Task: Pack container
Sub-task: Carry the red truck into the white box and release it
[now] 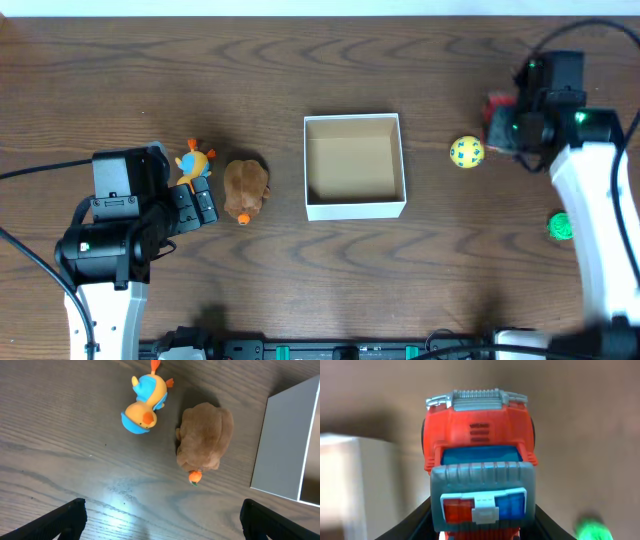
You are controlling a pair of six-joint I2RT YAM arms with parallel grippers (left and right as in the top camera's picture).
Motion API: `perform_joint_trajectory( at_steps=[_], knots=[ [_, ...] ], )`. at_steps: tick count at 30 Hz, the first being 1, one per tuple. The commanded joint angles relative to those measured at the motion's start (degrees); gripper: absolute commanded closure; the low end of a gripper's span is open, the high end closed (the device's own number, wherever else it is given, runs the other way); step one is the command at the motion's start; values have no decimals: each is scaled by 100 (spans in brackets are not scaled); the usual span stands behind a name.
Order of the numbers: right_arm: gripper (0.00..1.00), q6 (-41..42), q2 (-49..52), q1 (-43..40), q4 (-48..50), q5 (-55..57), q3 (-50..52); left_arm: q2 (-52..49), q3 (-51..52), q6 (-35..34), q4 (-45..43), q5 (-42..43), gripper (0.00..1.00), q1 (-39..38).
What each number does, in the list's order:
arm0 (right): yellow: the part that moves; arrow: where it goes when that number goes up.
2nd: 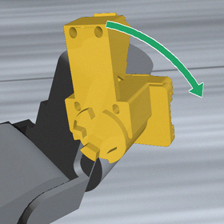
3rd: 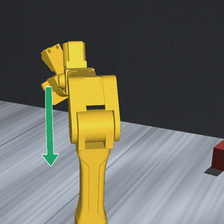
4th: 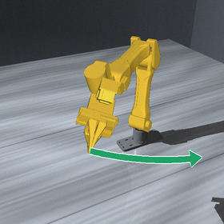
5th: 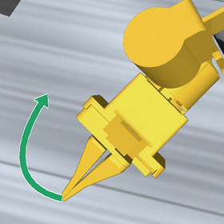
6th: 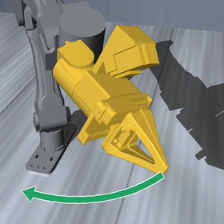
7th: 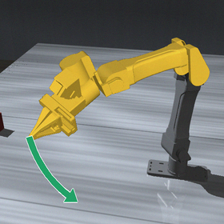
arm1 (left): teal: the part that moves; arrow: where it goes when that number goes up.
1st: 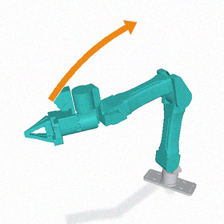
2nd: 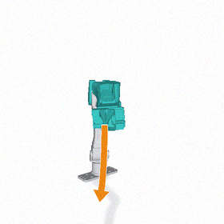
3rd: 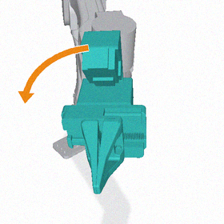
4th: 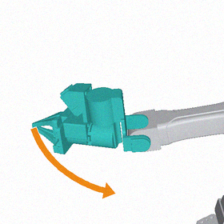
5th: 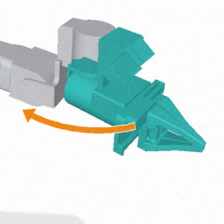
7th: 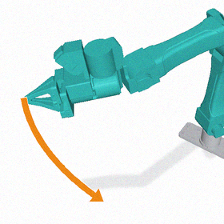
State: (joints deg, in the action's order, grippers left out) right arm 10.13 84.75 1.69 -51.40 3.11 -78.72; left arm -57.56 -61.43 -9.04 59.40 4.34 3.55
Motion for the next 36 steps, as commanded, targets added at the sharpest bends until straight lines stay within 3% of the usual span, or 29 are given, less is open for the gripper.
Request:
perform_joint_trajectory(
  at_steps=[1,11,25,29,34,36],
  knots=[
    [99,365,-413,820,295,-55,-96,-4,-96,-28,13,17,2,2],
    [98,1891,286,2837,927,798,-94,-4,-96,-28,13,17,2,2],
    [94,2413,2015,2979,986,817,-94,-4,-96,-28,13,17,2,2],
    [84,2415,2282,2988,986,800,-94,-4,-96,-28,13,17,2,2],
    [51,2413,2367,2986,988,737,-94,-4,-96,-28,13,17,2,2],
    [46,2411,2363,2986,1010,739,-94,-4,-96,-26,13,17,2,2]
  ],
)
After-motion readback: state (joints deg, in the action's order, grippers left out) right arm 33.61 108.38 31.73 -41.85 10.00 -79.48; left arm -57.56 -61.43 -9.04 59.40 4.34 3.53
